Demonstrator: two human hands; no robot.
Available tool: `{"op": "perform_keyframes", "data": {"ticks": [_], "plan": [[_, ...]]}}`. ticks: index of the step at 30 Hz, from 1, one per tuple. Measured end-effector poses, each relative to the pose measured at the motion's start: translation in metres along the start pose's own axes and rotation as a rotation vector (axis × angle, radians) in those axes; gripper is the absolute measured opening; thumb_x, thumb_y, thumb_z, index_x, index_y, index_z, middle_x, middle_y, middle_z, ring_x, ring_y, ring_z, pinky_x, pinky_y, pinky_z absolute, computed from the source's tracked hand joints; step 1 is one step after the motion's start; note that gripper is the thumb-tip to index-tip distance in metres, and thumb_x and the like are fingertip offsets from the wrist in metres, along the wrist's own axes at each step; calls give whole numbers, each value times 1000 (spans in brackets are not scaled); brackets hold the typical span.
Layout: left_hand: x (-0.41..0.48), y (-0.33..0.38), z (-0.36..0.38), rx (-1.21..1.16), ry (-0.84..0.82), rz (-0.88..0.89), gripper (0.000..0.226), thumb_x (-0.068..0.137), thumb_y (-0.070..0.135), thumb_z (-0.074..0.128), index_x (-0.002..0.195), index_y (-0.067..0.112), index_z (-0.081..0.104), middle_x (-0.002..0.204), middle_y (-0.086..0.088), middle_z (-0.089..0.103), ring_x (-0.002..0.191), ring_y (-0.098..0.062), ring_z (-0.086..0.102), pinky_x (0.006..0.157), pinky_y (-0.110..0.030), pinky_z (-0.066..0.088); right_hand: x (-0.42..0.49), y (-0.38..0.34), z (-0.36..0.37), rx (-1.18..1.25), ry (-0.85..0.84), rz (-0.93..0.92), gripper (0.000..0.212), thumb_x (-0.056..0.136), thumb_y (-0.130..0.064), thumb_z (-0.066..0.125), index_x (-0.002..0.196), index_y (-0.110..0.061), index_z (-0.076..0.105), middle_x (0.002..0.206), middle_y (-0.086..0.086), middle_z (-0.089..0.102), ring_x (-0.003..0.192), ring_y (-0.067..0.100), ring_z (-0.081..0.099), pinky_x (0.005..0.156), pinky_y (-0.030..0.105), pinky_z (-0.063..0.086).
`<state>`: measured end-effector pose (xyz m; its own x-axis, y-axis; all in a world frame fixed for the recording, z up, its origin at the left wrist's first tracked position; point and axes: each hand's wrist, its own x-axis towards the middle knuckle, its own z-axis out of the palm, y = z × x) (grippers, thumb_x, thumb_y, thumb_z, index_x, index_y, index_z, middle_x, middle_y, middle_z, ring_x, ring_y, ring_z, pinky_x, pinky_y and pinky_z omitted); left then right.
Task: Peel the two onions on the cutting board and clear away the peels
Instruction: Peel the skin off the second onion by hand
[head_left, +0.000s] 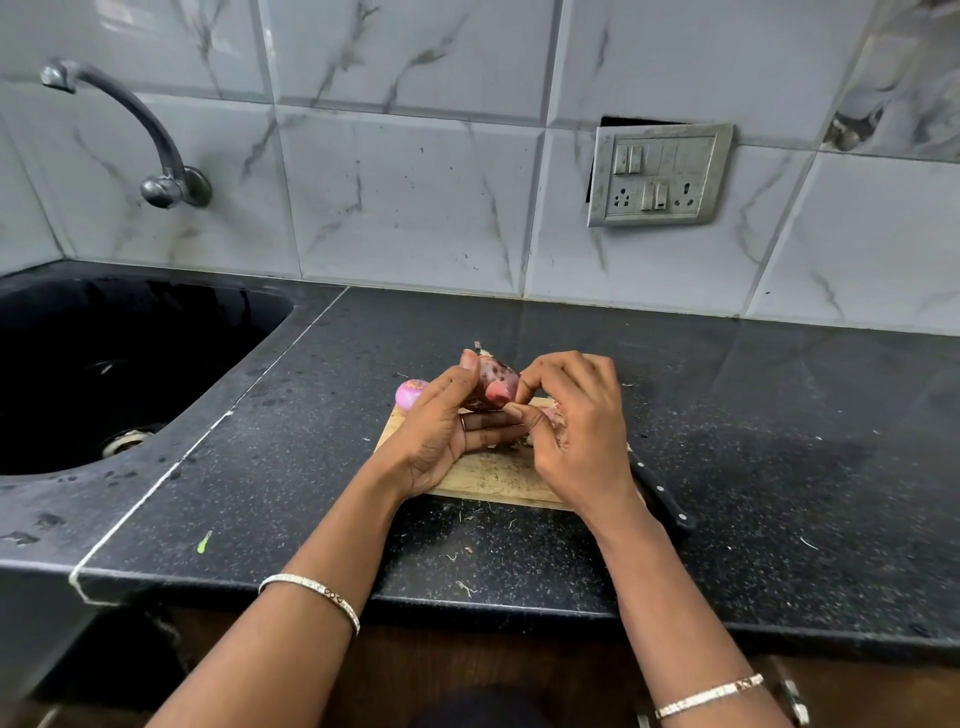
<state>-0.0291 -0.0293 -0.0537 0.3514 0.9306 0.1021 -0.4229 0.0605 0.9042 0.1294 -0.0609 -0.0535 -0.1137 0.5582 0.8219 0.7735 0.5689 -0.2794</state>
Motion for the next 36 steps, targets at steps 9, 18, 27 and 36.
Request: {"op": "perform_keyframes", "data": {"ticks": [9, 18, 27, 36], "plan": [[0, 0, 1, -46, 70, -34, 68, 103, 53, 40, 137, -6, 49, 116, -29, 68, 106, -44, 71, 84, -45, 63, -1, 7, -4, -170, 158, 189, 14, 85, -18, 72, 89, -22, 60, 92, -12, 61, 103, 15, 47, 82, 36, 34], [1, 0, 0, -1, 91, 3, 66, 106, 47, 41, 134, -11, 50, 110, -23, 69, 101, -32, 69, 84, -42, 63, -1, 8, 1, -146, 17, 186, 15, 92, -41, 64, 94, -26, 68, 97, -13, 65, 101, 12, 50, 82, 35, 37], [3, -3, -2, 62, 67, -2, 56, 106, 43, 45, 129, -6, 59, 122, -29, 67, 119, -41, 65, 104, -56, 52, -3, 2, 9, 75, -136, 115, 43, 90, -46, 70, 123, -19, 62, 118, -6, 62, 109, 13, 57, 92, 33, 49], [0, -6, -4, 148, 4, 26, 58, 81, 23, 78, 132, 10, 53, 126, -14, 67, 111, -23, 70, 92, -36, 59, -2, 1, 5, 154, -85, 130, 34, 86, -18, 71, 119, -23, 67, 112, -11, 67, 105, 7, 62, 90, 28, 52]]}}
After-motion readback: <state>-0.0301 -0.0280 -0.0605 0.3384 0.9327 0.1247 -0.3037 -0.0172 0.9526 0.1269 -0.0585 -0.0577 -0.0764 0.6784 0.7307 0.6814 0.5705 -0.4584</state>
